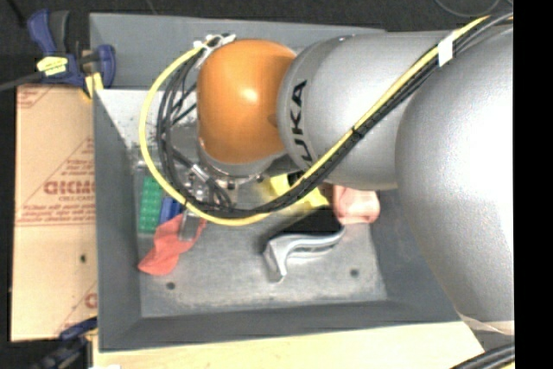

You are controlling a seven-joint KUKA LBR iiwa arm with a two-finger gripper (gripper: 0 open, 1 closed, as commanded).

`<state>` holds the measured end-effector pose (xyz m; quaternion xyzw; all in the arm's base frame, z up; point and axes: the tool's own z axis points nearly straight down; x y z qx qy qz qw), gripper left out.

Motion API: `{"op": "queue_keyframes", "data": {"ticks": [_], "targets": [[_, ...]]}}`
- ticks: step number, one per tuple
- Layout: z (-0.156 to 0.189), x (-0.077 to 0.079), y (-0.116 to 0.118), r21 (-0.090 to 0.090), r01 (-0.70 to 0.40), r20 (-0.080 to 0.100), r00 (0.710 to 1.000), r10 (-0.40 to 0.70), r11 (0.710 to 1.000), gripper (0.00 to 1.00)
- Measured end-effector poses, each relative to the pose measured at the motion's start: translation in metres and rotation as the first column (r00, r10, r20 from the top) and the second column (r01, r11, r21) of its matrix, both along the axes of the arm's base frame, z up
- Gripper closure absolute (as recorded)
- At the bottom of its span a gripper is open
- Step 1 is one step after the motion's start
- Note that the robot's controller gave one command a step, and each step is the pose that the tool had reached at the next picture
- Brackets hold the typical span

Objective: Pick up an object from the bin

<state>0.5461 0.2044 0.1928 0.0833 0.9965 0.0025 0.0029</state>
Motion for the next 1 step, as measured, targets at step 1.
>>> {"op": "queue_keyframes", "data": {"ticks": [1], "targets": [[0.0431,-0.0045,-0.0049,-0.002,0.006,-0.005,1.0,-0.006,1.0,1.0]]}}
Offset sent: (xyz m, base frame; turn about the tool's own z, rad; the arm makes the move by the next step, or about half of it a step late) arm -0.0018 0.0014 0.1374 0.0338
